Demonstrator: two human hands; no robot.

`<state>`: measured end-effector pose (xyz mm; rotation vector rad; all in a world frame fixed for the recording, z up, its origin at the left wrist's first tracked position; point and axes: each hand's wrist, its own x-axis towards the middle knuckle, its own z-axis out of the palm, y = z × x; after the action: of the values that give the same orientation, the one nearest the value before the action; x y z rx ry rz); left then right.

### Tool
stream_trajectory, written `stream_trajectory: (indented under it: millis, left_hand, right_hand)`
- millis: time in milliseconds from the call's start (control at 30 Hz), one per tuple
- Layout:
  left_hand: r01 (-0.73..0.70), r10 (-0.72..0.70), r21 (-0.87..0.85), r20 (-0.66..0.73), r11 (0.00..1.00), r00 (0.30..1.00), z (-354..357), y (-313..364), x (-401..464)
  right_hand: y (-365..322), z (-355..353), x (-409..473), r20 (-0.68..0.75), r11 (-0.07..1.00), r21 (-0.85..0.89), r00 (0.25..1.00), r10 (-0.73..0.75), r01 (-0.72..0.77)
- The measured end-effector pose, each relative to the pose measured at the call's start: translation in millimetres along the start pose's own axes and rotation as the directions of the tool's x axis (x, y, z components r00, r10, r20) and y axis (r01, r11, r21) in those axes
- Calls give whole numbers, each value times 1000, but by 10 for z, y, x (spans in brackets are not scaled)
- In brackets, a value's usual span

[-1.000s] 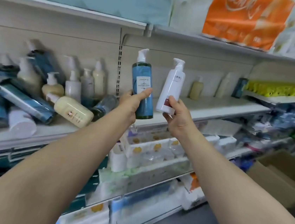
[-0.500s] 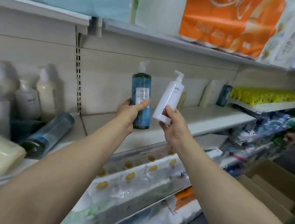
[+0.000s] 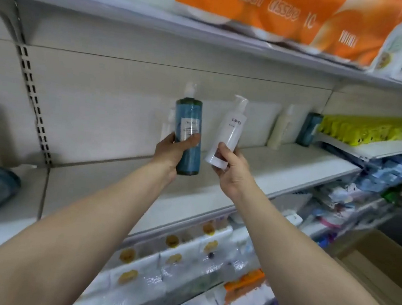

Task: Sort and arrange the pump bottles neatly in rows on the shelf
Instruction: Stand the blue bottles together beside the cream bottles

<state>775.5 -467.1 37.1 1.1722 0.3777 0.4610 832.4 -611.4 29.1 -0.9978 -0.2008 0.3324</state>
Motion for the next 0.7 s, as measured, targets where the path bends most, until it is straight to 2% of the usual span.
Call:
stream_trajectory:
  millis: [167, 400, 700]
  left_hand:
    - [-22, 21, -20, -64, 1000, 998, 356, -197, 244]
    - [-68, 62, -22, -209, 997, 976, 810, -412, 467]
    - [-128, 90, -57, -438, 990, 895, 691, -531, 299]
  right_hand:
    - [-137, -352, 465, 35, 998, -4, 998, 57, -57]
    - [-415, -785, 1101, 186, 987, -106, 973, 137, -119]
    - [-219, -743, 1426, 313, 948, -256, 911, 267, -190]
